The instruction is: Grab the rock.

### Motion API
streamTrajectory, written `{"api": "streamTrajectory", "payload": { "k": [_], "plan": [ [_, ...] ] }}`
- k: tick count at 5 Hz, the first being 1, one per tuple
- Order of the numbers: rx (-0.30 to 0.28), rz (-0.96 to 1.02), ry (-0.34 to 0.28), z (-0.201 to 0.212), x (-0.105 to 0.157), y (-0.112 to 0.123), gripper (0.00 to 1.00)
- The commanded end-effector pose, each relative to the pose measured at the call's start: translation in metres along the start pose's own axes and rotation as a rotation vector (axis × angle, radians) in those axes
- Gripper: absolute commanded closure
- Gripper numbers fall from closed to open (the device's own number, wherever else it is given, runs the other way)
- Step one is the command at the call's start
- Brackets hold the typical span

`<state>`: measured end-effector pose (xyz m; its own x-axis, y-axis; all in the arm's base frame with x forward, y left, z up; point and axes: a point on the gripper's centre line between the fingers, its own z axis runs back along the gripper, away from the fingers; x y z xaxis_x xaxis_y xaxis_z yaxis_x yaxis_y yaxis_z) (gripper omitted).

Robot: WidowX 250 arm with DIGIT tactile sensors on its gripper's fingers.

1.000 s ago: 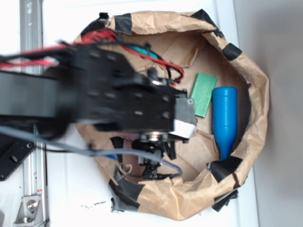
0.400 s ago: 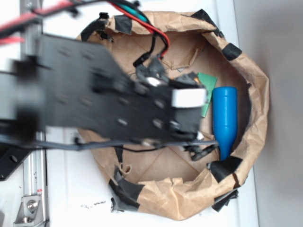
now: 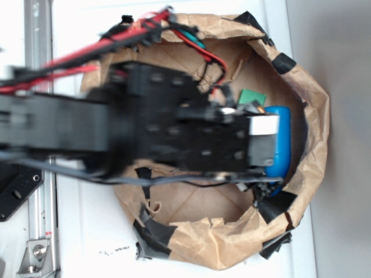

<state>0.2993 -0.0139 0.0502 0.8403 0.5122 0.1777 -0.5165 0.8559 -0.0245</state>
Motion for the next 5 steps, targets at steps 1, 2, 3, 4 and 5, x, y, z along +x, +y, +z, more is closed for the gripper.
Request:
{"api": "streamTrajectory", "payload": {
  "k": [1,2,3,4,5],
  "plan": [
    [-0.036,-0.027,0.059,-0.034,-0.007,-0.011,0.00],
    [-0.062,-0.043,0.090,-0.032,-0.010,-0.013,1.00],
    [-0.101,-0.093,0.096,-0.006,-0.009,-0.013,1.00],
    [-0.164,-0.243,0.002,0.043,-0.007,-0.006,1.00],
    [-0.176,-0.426,-0.050,0.093,-0.004,0.008,1.00]
  ]
}}
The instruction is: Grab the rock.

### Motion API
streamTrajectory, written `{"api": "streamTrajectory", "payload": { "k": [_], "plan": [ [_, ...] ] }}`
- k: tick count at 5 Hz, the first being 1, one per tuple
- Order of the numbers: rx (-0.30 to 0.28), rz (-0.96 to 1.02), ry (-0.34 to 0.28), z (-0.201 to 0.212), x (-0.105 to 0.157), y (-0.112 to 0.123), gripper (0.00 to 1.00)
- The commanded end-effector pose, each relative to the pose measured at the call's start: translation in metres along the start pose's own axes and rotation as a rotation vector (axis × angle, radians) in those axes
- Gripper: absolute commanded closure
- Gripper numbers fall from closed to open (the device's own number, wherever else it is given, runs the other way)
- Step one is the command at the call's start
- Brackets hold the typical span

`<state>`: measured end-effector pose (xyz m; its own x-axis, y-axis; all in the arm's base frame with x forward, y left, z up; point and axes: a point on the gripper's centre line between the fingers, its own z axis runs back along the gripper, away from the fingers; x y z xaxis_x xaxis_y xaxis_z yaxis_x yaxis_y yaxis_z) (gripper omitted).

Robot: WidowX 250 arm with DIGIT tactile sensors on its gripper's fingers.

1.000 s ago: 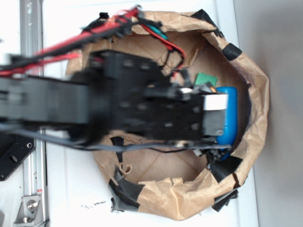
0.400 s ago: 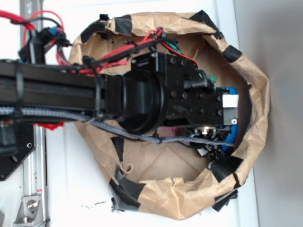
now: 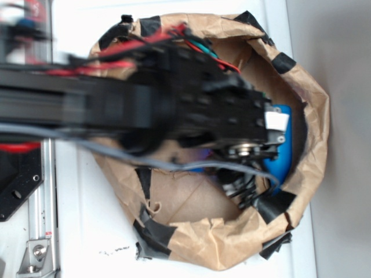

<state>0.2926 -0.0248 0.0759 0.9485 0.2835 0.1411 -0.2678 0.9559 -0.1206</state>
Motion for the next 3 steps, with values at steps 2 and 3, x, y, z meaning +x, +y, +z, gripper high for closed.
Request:
{"api": "streamTrajectory", "payload": {
  "k": [2,3],
  "plan": [
    [-0.035,-0.431,-0.110,0.116,-0.023,0.017,1.00],
    [-0.015,-0.406,-0.162,0.121,-0.030,0.020,1.00]
  ]
}}
